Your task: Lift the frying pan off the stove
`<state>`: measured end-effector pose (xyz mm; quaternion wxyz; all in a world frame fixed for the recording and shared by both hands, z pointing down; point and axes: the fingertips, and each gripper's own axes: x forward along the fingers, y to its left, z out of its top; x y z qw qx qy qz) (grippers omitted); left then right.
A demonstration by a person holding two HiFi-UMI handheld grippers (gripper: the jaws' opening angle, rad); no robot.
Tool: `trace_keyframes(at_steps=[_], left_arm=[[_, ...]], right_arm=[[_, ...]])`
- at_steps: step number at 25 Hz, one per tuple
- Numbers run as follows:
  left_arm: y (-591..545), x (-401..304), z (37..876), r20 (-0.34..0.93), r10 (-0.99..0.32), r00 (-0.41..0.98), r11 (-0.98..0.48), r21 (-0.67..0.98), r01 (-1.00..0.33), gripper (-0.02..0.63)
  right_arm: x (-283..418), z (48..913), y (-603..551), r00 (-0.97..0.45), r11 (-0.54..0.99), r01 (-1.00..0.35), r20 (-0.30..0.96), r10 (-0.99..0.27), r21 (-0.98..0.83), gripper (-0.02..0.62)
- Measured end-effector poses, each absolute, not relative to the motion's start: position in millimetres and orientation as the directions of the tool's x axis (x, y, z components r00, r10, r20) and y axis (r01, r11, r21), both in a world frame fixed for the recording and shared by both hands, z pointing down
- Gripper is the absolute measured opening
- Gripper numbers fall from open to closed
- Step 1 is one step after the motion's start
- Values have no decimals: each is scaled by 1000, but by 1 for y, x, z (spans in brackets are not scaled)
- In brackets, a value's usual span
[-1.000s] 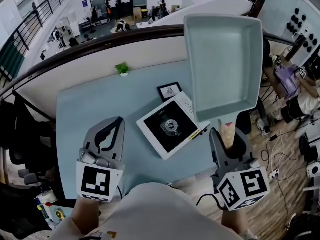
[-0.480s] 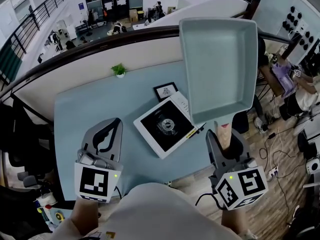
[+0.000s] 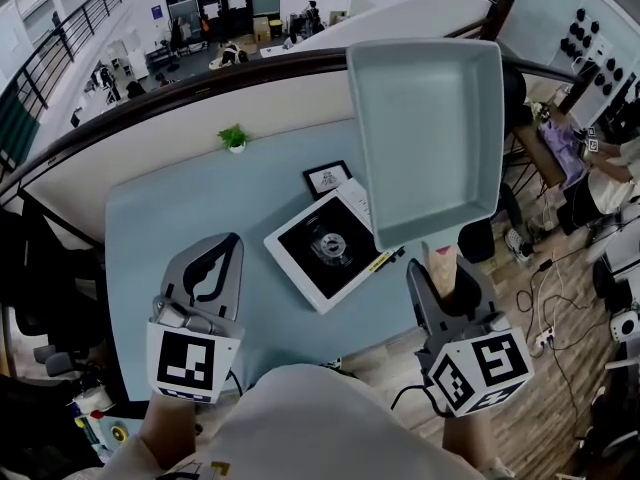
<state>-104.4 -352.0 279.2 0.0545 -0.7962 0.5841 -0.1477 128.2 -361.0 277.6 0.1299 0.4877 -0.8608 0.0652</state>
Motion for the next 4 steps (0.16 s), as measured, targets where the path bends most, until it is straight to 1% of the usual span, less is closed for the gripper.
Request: trace_keyframes(at_steps=[4], left_arm=[[-354, -104, 282, 180, -944, 276, -317, -261, -912, 0]], right_arm=[[131, 281, -362, -482, 511, -860, 300, -823, 18, 155]])
